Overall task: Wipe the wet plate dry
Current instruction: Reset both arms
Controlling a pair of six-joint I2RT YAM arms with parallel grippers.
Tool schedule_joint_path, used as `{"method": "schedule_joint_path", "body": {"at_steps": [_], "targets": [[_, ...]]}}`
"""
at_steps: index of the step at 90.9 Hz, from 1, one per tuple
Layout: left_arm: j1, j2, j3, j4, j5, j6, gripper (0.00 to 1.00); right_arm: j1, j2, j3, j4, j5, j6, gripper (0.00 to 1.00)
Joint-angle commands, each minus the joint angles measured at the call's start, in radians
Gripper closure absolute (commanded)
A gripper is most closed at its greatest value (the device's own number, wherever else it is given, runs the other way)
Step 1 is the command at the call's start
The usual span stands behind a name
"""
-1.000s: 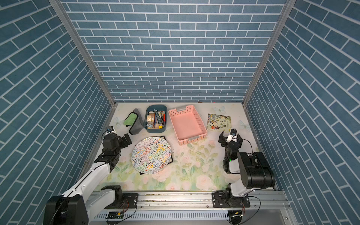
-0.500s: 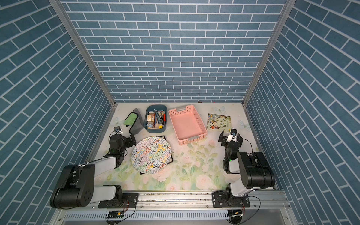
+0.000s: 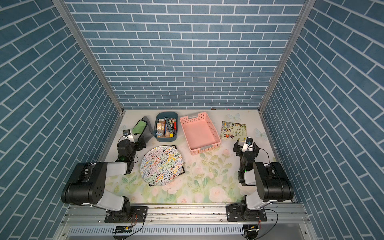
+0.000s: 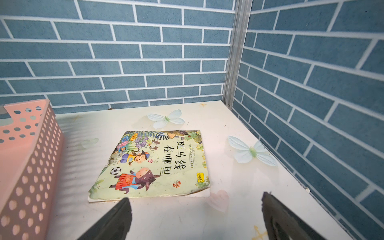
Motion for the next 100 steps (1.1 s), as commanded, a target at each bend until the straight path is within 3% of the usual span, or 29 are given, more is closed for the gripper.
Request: {"method": "schedule_joint_path", "body": {"at_steps": [1,18,26,30,100], "targets": [[-0.003,-0.015,-0.050,0.122,0.015,0.036,0.00,0.002,-0.005,-0.005,0.030,-0.006,-0.034,0.00],[-0.015,-0.026,-0.113,0.220,0.014,0.054,0.00,0.002,-0.003,-0.003,0.030,-0.005,-0.034,0.01],[-0.018,0.009,-0.195,0.409,0.029,0.065,0.00,0.002,-0.003,-0.005,0.030,-0.005,-0.033,0.01],[-0.019,-0.005,-0.184,0.347,0.026,0.066,0.00,0.002,-0.003,-0.004,0.029,-0.004,-0.033,0.01],[-0.032,0.001,-0.189,0.374,0.005,0.073,0.00,0.005,0.001,0.004,0.019,0.000,-0.037,0.01]]}}
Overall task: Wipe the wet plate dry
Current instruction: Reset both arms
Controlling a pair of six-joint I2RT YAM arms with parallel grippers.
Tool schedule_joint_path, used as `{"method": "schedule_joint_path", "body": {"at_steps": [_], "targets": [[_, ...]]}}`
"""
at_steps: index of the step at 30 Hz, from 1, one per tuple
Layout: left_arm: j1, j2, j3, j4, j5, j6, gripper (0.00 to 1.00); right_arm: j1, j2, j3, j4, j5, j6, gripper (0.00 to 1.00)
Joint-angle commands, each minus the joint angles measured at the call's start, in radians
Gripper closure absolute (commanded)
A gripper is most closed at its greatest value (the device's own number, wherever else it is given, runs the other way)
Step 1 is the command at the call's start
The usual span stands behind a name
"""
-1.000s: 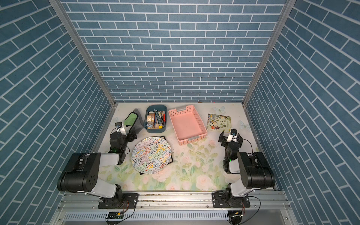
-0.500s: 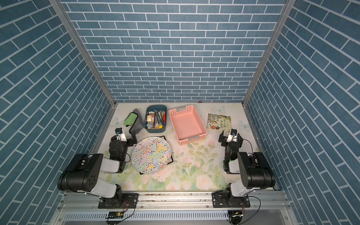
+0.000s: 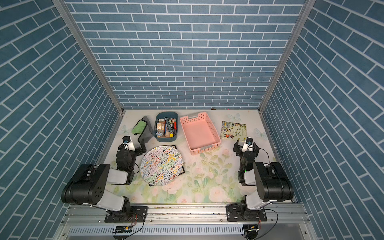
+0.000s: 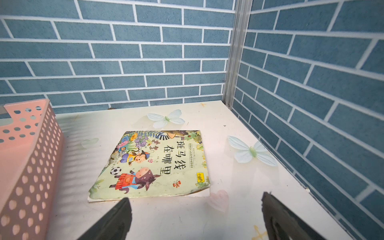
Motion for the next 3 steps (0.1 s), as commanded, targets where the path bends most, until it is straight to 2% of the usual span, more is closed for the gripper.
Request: {"method": "schedule_joint_path", "body": {"at_steps": [1,3], "targets": [[-0.006,0.000,-0.003,0.024,-0.005,0.012,0.00,0.004,-0.002,0.002,0.021,0.000,-0.036,0.00],[-0.006,0.000,-0.002,0.024,-0.005,0.012,0.00,0.008,-0.004,-0.004,0.029,0.002,-0.038,0.01]]}}
